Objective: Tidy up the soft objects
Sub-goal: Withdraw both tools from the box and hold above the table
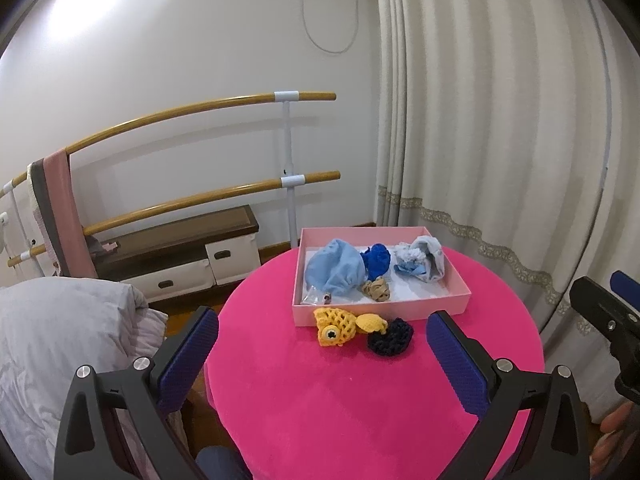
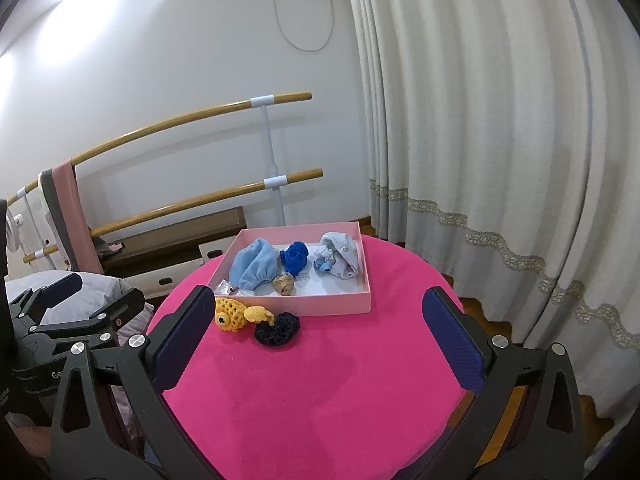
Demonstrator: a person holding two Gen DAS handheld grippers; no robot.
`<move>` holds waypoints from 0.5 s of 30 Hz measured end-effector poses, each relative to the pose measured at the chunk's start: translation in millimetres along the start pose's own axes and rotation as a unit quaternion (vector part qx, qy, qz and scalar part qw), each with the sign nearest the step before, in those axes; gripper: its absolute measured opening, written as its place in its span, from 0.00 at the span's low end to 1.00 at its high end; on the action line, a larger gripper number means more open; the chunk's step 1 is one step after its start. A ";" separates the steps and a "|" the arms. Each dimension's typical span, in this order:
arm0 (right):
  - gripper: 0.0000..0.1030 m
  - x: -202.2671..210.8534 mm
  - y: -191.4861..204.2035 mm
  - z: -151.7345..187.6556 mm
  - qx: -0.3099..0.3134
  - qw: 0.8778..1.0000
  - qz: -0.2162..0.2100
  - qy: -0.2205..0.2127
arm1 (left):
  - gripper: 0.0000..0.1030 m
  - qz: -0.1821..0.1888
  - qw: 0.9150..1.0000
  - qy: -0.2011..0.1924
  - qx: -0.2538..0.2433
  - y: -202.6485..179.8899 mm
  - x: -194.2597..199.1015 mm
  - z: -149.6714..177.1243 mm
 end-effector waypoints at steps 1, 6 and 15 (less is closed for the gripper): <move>1.00 0.0 -0.1 -0.2 0.000 1.000 0.000 -0.001 | 1.00 0.000 1.000 0.000 0.001 0.8 0.7 0.1; 1.00 -0.6 0.5 -0.6 0.000 1.000 0.000 0.000 | 1.00 0.000 1.000 0.000 0.003 1.6 1.6 1.2; 1.00 1.5 1.5 -0.6 0.000 1.000 0.002 -0.001 | 1.00 0.004 1.000 -0.003 0.000 -3.1 2.6 5.9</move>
Point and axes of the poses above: each gripper's, at about its wrist camera, not at the fingertips, and x roughly against the way its jaws point, y to its left, z to its underside, the point moved 6 cm from there along -x, roughly the way its jaws point, and after that the axes turned 9 degrees about x, right-handed, at the moved point
